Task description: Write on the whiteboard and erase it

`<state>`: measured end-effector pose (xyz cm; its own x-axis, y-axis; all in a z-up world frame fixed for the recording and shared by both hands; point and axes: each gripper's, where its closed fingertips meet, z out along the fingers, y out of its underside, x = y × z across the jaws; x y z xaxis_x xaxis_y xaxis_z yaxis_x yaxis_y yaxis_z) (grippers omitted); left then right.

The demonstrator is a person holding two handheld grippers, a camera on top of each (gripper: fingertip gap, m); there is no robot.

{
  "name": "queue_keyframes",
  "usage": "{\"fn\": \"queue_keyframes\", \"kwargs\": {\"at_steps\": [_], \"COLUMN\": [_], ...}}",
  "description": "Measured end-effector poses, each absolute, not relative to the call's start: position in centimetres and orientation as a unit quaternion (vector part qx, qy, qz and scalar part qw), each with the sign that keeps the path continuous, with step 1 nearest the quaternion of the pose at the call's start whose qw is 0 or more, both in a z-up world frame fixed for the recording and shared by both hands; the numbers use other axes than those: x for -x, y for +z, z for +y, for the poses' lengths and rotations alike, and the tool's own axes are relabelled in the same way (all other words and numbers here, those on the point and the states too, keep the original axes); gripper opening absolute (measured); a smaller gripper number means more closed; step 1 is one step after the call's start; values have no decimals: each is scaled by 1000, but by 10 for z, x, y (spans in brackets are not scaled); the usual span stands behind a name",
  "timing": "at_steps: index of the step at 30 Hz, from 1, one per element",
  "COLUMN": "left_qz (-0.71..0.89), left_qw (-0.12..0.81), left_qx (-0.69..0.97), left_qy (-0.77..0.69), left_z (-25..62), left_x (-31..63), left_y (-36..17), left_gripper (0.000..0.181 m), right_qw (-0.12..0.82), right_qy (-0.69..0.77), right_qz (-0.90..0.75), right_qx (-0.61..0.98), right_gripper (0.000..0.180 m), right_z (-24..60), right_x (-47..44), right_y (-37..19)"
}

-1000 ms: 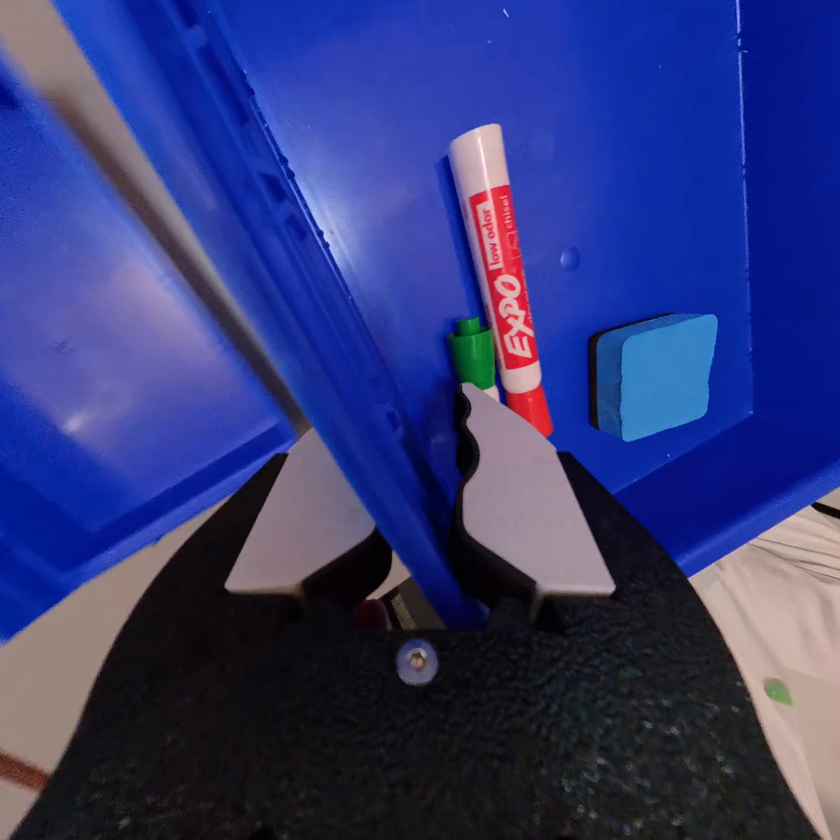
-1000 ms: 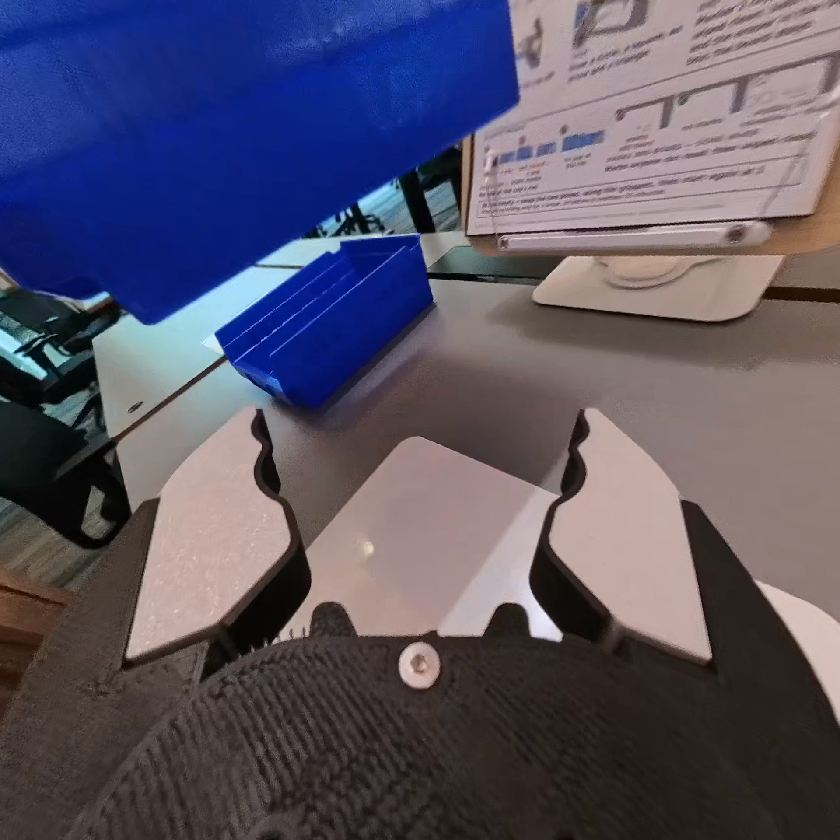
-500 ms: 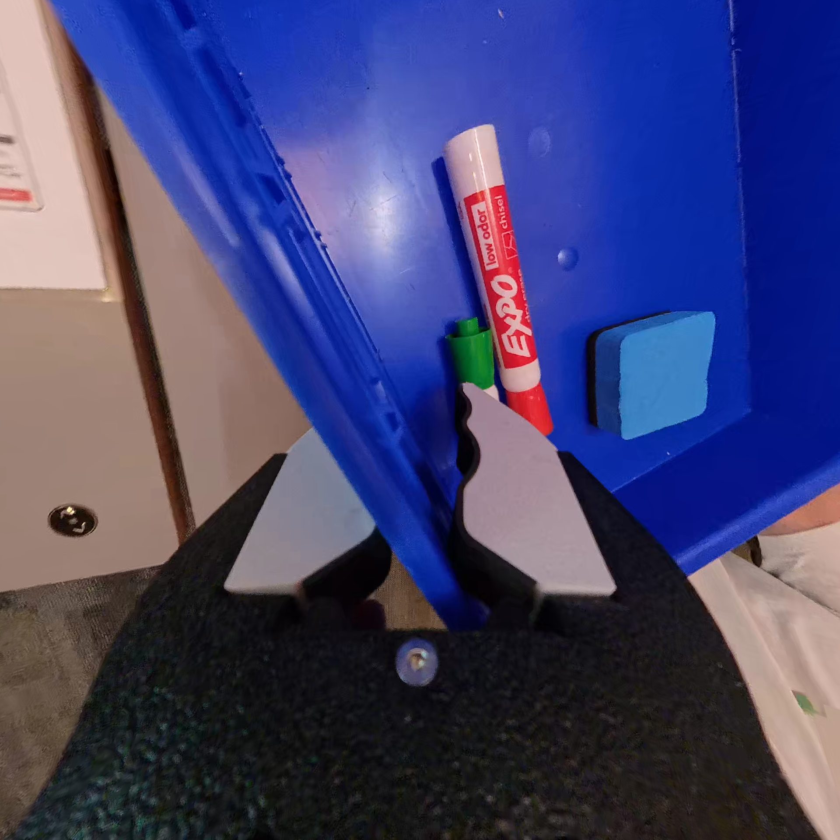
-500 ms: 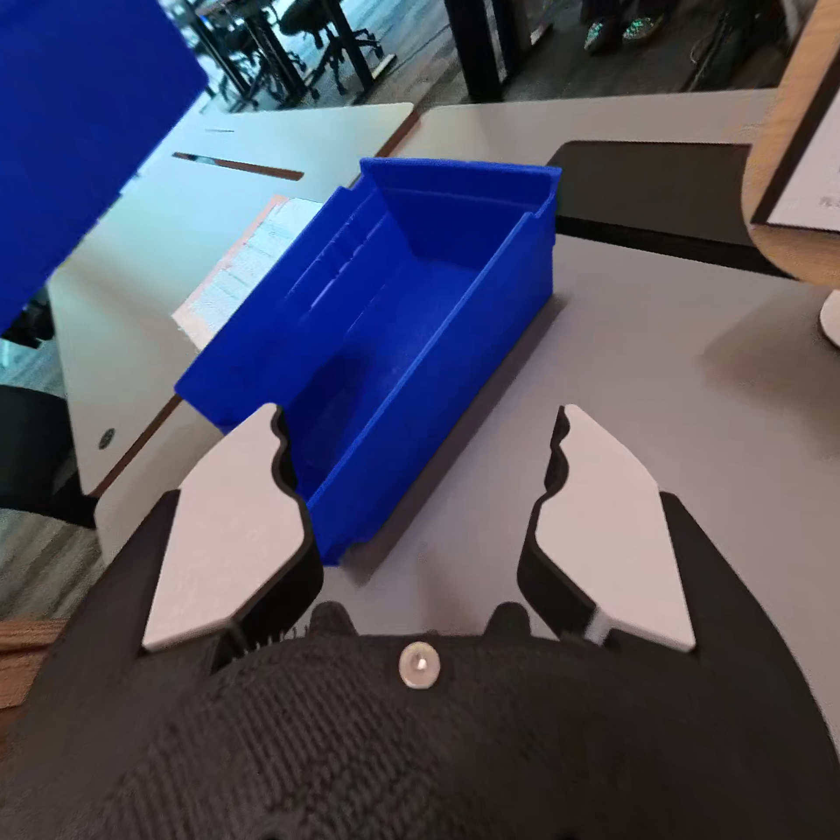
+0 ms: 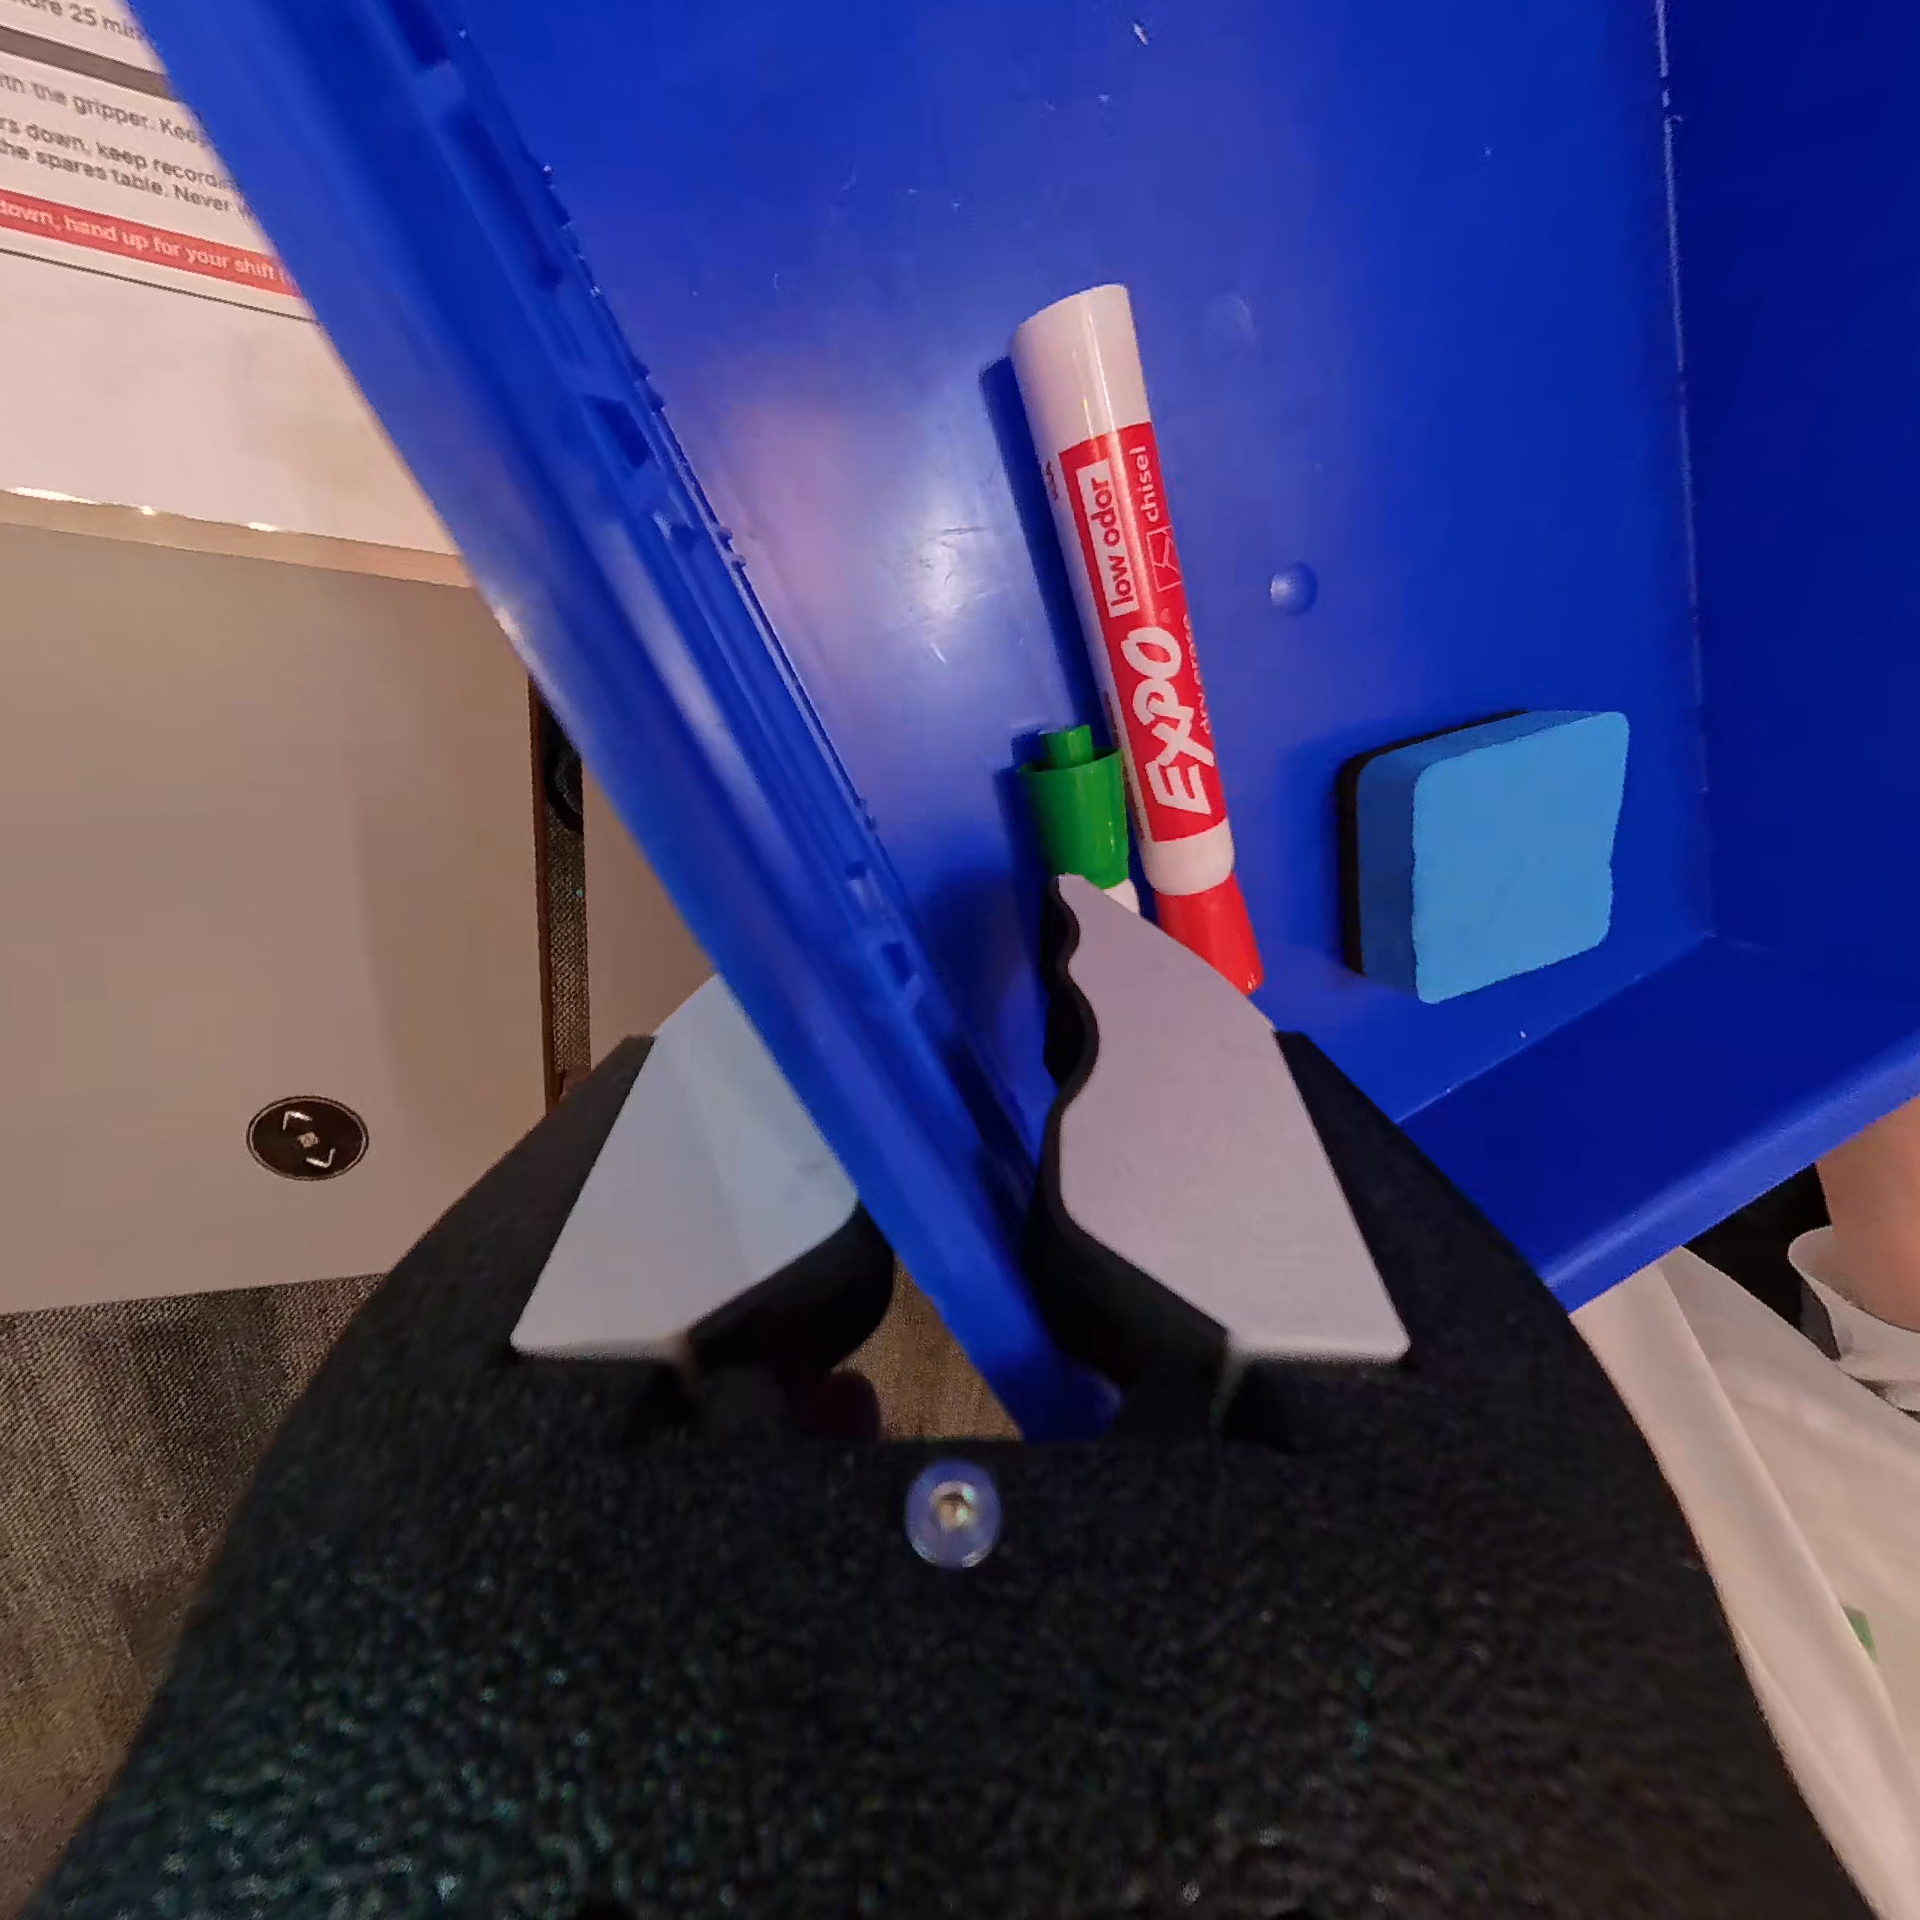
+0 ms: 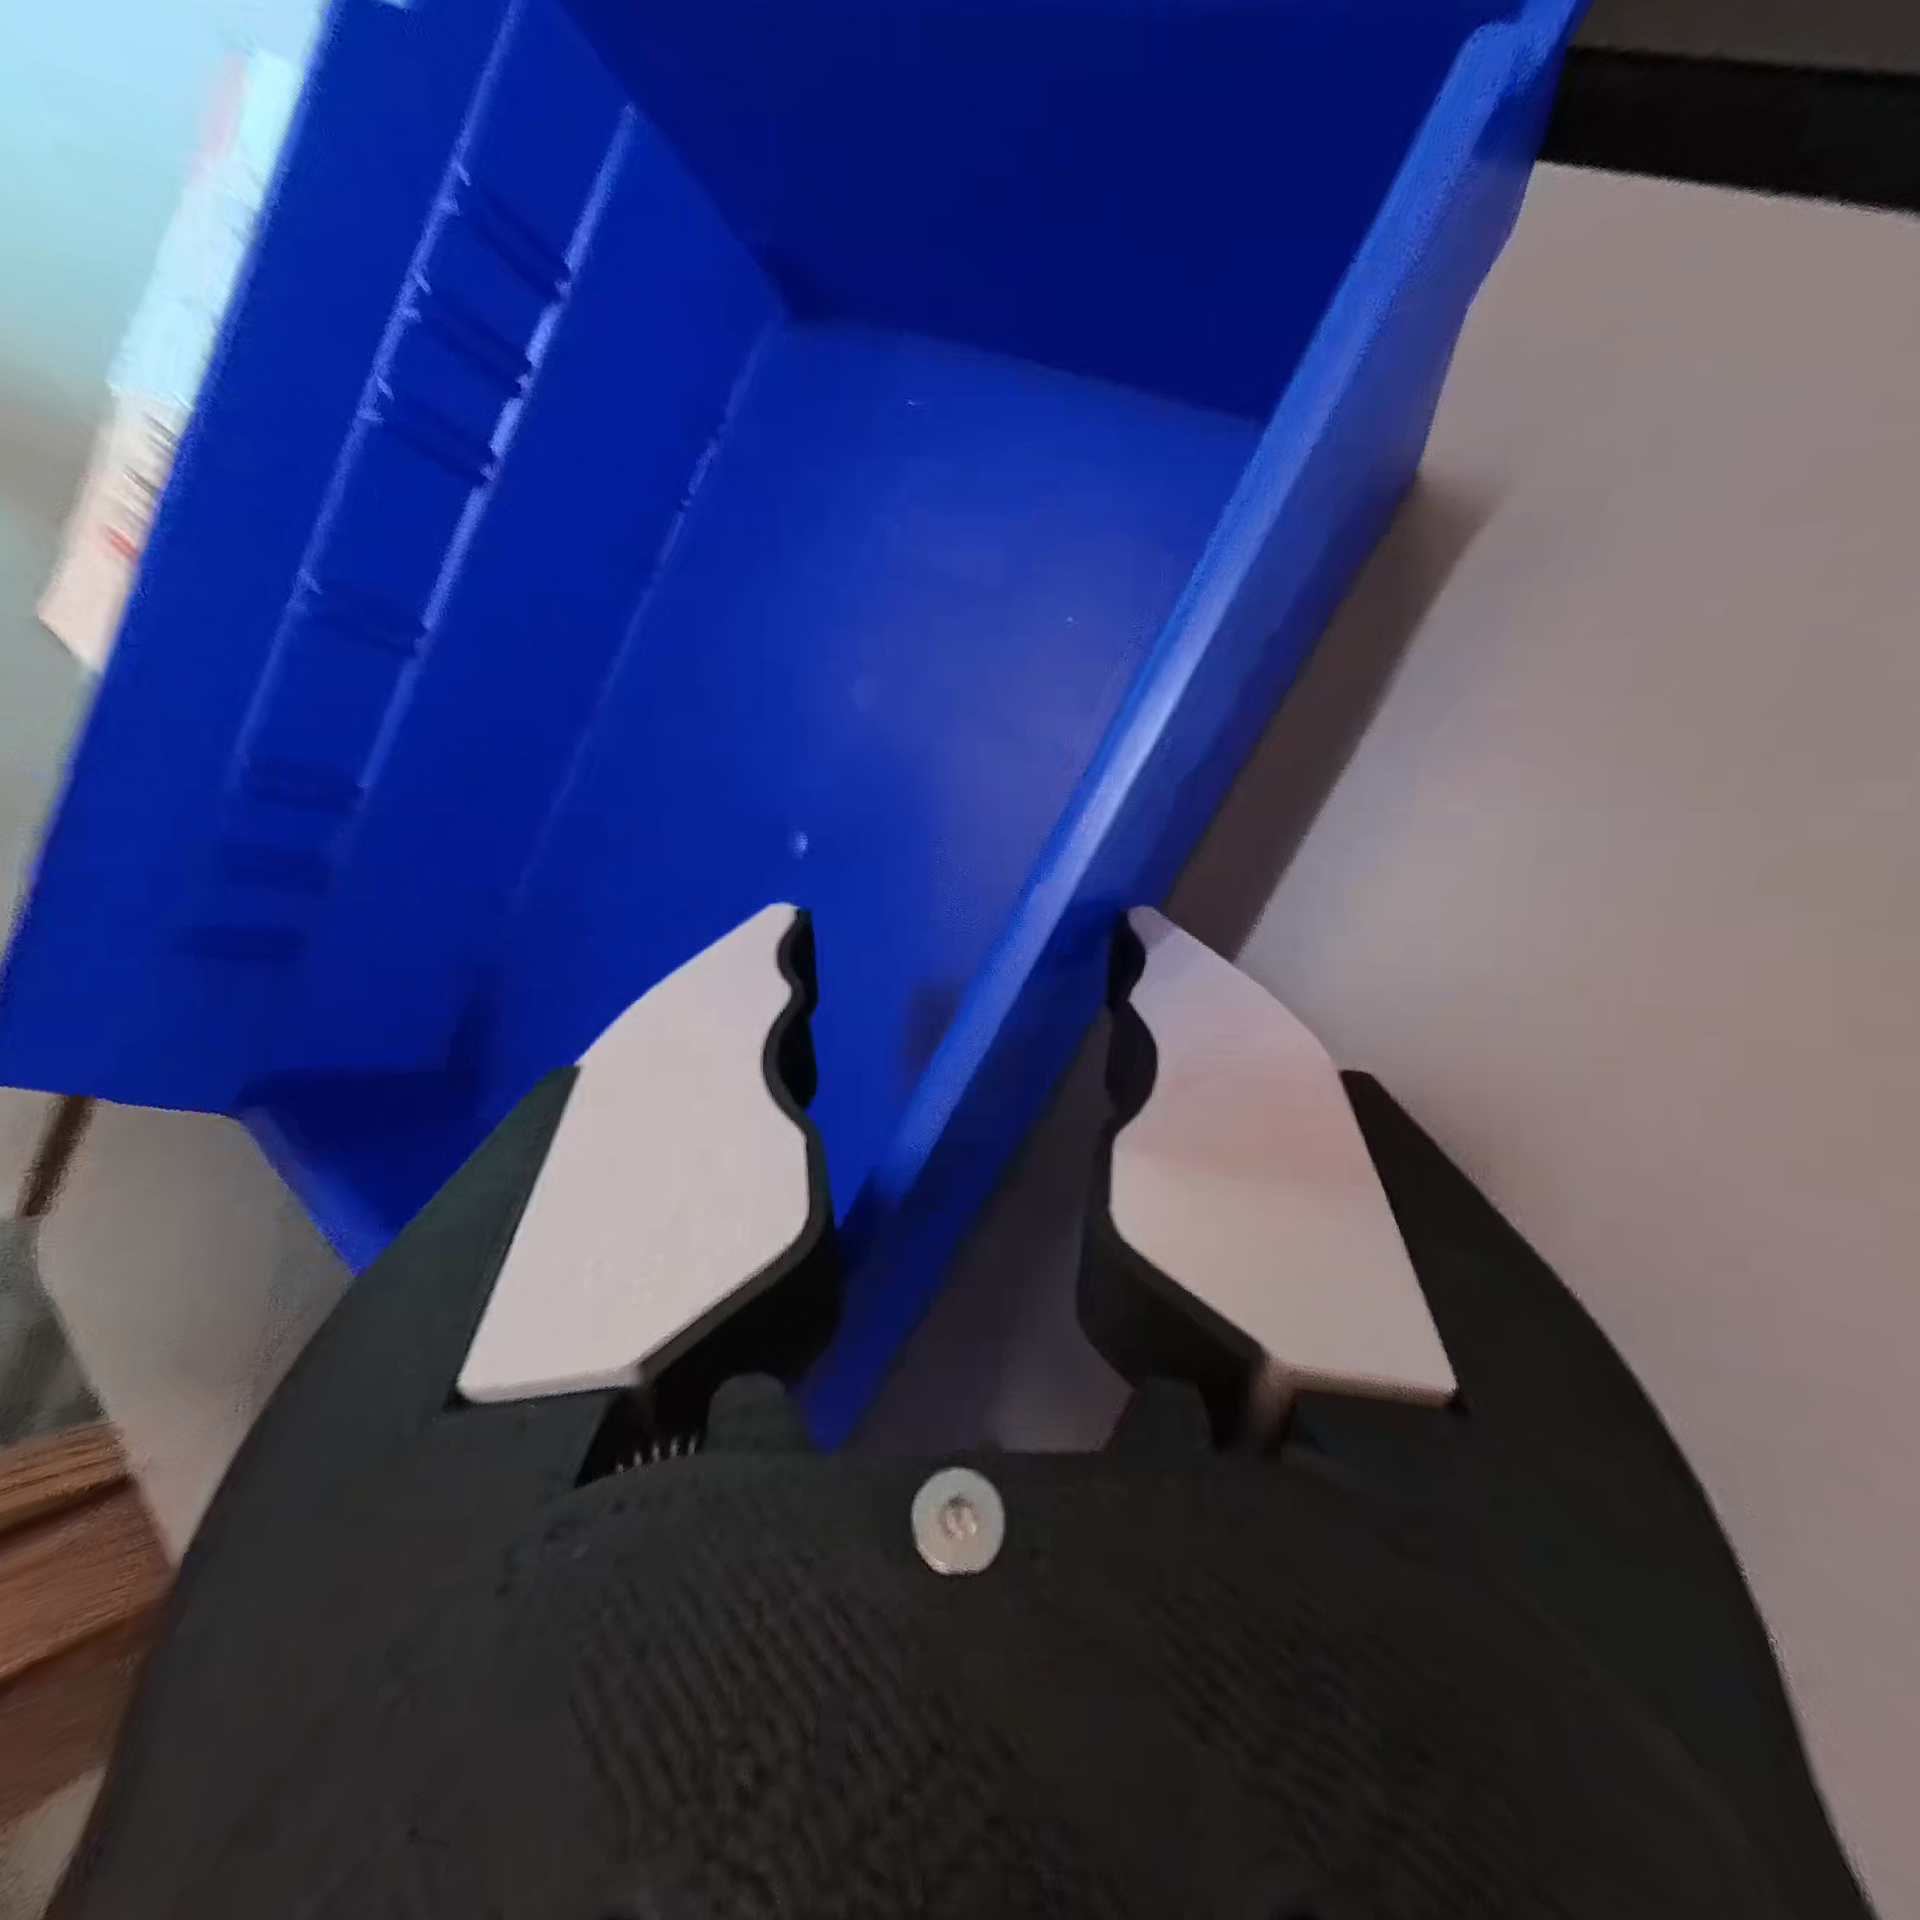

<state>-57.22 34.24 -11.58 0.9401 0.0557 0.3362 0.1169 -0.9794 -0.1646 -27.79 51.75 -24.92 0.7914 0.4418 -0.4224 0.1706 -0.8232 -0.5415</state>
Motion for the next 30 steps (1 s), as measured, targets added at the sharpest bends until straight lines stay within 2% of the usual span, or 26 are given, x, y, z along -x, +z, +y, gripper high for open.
{"fn": "queue_keyframes", "kwargs": {"at_steps": [6,8,11,17,22,30], "left_qz": [-39,-37,-37,-25,-6,40], "left_qw": [89,88,91,103,127,95], "left_qx": [980,980,979,978,970,973], "left_qy": [-173,-175,-179,-179,-209,-205], "left_z": [345,346,347,353,367,389], "left_x": [573,573,572,566,543,494], "left_y": [-123,-124,-123,-111,-99,-121], "left_gripper": [27,27,27,27,27,27], "right_qw": [235,206,213,221,232,204], "right_qy": [153,191,144,199,178,99], "right_qz": [-235,-264,-312,-364,-376,-328], "right_qx": [931,923,914,883,879,917], "right_gripper": [9,8,9,9,9,9], "right_z": [530,520,513,464,427,368], "right_x": [245,246,230,190,97,-96], "right_y": [-256,-255,-243,-175,-139,-156]}}
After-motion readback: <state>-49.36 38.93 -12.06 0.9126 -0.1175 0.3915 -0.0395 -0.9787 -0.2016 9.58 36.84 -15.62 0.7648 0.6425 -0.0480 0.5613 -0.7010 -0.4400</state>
